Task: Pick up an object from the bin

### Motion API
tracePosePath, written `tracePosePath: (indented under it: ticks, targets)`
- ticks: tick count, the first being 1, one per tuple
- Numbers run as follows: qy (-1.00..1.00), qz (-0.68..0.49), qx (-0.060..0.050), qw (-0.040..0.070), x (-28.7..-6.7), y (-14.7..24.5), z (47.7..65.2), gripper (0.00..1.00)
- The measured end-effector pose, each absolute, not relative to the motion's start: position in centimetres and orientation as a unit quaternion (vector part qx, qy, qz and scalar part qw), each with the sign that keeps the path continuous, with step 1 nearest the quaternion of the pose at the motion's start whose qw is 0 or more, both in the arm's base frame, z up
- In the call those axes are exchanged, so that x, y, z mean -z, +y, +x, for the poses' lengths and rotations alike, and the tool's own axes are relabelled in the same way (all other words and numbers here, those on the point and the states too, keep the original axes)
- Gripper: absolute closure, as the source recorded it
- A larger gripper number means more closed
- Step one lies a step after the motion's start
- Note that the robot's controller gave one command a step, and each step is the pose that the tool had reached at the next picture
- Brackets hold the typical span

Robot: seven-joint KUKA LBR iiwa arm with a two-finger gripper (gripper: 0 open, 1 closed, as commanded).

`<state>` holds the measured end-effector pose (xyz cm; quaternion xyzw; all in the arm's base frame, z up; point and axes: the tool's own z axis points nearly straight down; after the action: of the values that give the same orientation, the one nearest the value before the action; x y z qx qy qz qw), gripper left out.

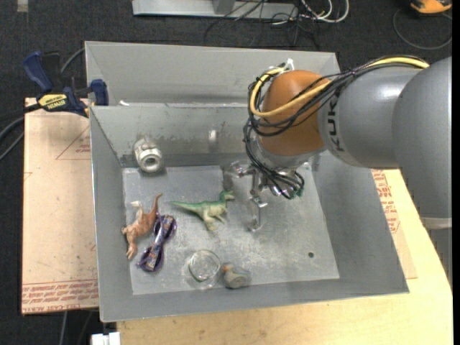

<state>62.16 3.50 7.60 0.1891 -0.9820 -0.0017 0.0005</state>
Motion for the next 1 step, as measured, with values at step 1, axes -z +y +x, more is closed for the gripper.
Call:
tracePosePath:
  ticks: [1]
  targets:
    - [-0.956,0.293,0.0,-0.004,-11.94,3.92,62.32,0.0]
